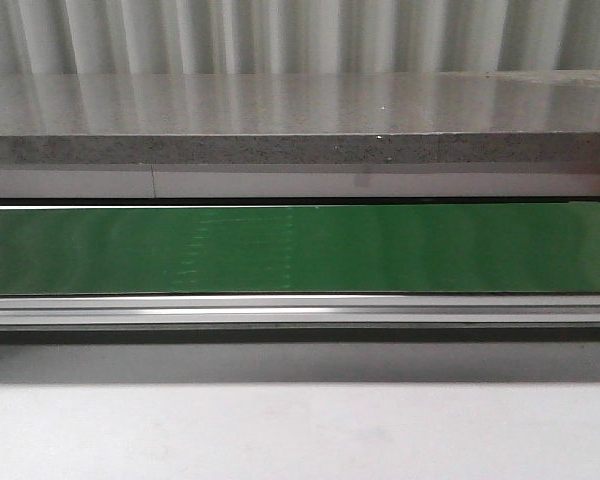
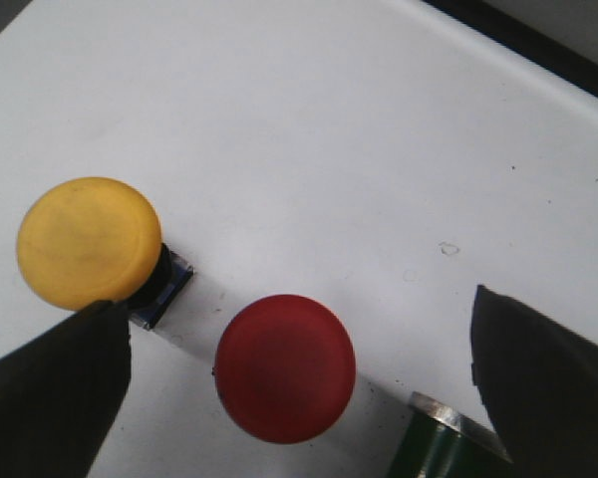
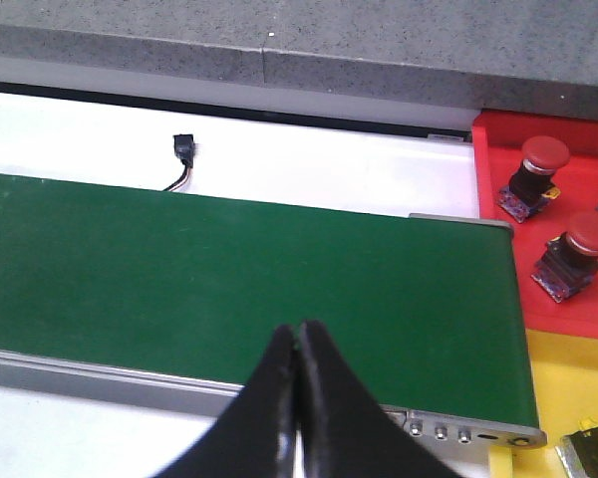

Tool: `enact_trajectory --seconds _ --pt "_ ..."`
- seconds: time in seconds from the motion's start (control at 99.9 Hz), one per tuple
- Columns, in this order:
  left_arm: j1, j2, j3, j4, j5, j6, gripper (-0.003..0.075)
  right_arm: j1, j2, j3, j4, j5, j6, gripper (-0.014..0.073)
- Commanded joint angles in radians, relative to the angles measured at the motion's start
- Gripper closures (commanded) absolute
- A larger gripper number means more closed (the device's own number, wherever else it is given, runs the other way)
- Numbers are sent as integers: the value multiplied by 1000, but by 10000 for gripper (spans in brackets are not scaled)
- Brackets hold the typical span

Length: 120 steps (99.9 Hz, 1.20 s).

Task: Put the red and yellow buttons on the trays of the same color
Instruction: 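Move the left gripper toward the last red and yellow buttons, then grasp the red push-button with the left gripper and lift it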

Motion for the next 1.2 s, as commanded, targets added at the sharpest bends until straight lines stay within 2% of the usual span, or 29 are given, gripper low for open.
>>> enact_trajectory --seconds 0.0,0.27,0.36,0.48,0.67,0.791,1.031,1.191 --pt "3 -23 -30 -10 -54 3 61 0 0 -27 13 -61 -7 661" --pt "3 7 -30 -27 -59 3 62 0 0 -27 13 -61 -7 661" --pt "3 7 -30 -28 -62 3 104 0 0 -27 13 -61 -7 661" --pt "3 5 -30 -28 -62 3 247 0 0 -27 13 -61 -7 661" --pt "1 -24 -30 -28 -57 3 587 0 0 -27 13 -60 -7 661" --pt "1 -80 -30 -26 -51 5 739 0 0 -27 13 -60 -7 661" --pt "1 -275 -30 -26 21 12 740 0 0 -27 13 -60 -7 661" --pt "-7 -401 -27 -33 156 139 740 0 0 -27 13 -60 -7 661"
